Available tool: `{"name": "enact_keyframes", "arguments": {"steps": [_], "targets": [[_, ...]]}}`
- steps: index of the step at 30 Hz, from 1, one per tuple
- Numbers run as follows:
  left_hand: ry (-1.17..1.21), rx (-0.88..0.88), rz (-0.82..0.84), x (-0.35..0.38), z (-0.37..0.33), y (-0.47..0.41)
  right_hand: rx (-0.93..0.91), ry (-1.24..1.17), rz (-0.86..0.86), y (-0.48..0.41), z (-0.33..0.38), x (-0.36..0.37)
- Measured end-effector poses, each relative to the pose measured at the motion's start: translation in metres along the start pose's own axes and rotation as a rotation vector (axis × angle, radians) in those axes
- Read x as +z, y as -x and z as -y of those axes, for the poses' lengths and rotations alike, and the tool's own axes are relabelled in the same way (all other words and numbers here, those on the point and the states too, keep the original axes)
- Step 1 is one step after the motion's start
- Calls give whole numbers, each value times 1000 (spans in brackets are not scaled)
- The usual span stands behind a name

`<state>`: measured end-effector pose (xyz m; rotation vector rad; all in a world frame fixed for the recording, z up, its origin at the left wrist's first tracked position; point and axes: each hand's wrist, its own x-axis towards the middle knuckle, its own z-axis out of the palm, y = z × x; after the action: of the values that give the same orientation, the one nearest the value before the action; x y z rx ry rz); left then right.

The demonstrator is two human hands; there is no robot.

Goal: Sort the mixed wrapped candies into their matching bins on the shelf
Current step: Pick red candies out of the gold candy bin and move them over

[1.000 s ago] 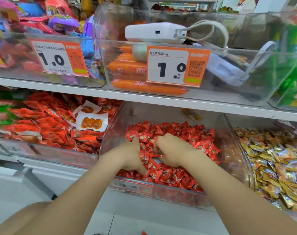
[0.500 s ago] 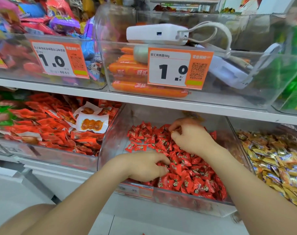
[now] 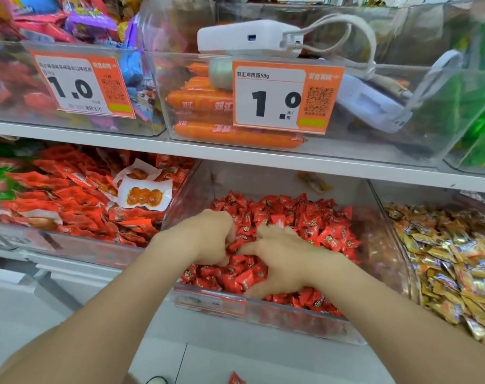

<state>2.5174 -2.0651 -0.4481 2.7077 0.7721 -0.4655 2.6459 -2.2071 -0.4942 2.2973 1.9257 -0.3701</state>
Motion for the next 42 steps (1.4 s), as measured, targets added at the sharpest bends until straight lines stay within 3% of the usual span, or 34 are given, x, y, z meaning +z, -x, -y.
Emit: {"name": "enact_keyframes", "arguments": {"steps": [4,7,9,13,15,17,21,25,27,30,32,34,36,39,42], "targets": [[-78,-42,94,-9,7,21,198,243,-257,-8,-10,-6],[-193,1,174,-12,2,19,264,119,-362,-4,-20,-17],[-239,3,195,-10,-5,17,210,-51,-388,3,-25,-28],[-220,-63,184,8,-13,8,111,-253,-162,27,-25,-45],[-144,-70,167,15,-17,2,123,-198,66,36,-21,-43],[-101,-20,37,21,-14,-9,101,-102,153,33,-13,-32],[48,99,-311,19,0,-23,26,28,-151,5,2,-9],[-48,117,-296,7,10,-19,177,-57,-373,5,-9,-24],[-92,110,-243,3,9,-6,236,-129,-300,22,-22,-40],[-155,47,12,-3,3,17,340,-141,25,61,-26,-63],[-230,-2,231,-5,-2,23,428,-8,290,82,-19,-72],[-241,-32,334,-2,-5,20,485,130,461,88,-8,-70],[-221,-33,337,5,-8,14,492,148,498,80,0,-60],[-159,-7,259,17,-18,8,350,59,467,59,-1,-35],[-141,44,-17,21,-20,7,253,-233,187,51,-6,-24]]}}
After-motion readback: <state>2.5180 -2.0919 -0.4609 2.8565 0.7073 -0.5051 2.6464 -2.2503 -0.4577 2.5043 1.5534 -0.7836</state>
